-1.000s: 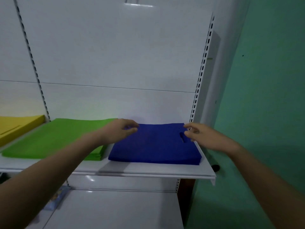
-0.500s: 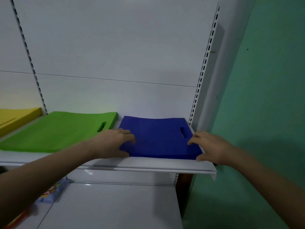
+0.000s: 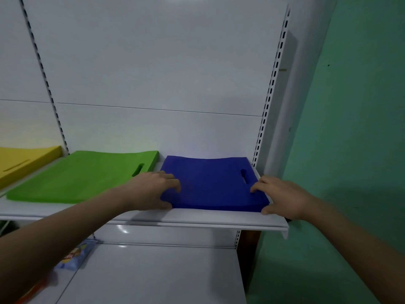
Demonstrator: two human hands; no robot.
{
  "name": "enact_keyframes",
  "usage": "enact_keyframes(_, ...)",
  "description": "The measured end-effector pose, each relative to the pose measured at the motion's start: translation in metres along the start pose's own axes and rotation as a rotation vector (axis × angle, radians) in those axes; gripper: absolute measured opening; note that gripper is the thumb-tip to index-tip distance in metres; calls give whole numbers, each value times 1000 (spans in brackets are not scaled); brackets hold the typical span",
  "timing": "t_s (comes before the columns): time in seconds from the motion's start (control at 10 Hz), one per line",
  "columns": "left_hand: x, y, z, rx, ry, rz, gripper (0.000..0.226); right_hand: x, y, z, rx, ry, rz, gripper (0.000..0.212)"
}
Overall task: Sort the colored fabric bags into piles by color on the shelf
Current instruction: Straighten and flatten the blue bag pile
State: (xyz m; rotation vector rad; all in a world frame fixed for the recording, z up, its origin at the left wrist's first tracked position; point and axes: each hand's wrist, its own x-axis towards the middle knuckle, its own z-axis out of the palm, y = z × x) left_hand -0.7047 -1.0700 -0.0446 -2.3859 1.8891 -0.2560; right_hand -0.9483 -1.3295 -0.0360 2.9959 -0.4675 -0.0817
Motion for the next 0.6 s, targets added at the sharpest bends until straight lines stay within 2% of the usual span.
enact_keyframes(0.1,-1,3,1,8,16,-15,39,0,-2,-1,25,-33,21,59)
enact_keyframes(0.3,-3,5,3,-21,21,-64,48,17,-22,-34,151,-206,132,67)
enact_keyframes(0.5,-28,-12,-9,-165,36,-253,51,56,-94,-61,244,56,49,36)
enact_keyframes(0.6,-54,-32,-10,-243,41,-354,49,71,-139,-57,334,81,3,42)
